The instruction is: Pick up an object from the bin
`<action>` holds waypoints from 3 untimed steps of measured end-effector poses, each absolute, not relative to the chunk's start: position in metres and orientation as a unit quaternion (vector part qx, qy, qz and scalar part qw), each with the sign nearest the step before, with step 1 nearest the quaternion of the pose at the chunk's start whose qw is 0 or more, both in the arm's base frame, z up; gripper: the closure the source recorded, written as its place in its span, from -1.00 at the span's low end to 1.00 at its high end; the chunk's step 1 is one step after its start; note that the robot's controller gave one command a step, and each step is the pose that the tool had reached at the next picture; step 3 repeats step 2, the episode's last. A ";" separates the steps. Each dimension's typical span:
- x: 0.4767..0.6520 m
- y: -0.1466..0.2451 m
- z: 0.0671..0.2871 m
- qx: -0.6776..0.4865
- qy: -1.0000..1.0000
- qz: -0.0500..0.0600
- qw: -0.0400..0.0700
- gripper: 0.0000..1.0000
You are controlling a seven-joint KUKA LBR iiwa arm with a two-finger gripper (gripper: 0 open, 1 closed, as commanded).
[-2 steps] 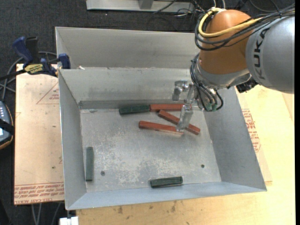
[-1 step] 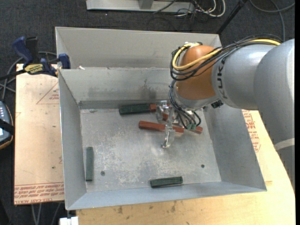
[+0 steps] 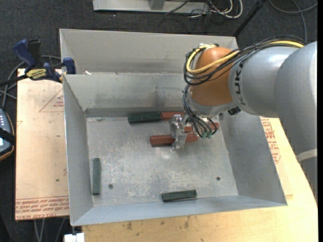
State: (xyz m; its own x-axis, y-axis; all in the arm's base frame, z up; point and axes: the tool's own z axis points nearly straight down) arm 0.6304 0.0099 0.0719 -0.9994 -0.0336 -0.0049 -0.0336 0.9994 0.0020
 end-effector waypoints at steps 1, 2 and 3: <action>0.586 0.008 0.073 -0.009 1.000 0.001 0.004 1.00; 0.570 0.037 0.218 -0.177 0.984 0.000 0.005 1.00; 0.570 0.037 0.218 -0.177 0.984 0.000 0.005 1.00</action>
Offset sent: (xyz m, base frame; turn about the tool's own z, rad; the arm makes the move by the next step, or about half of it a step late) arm -0.0454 -0.0021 -0.0019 0.0145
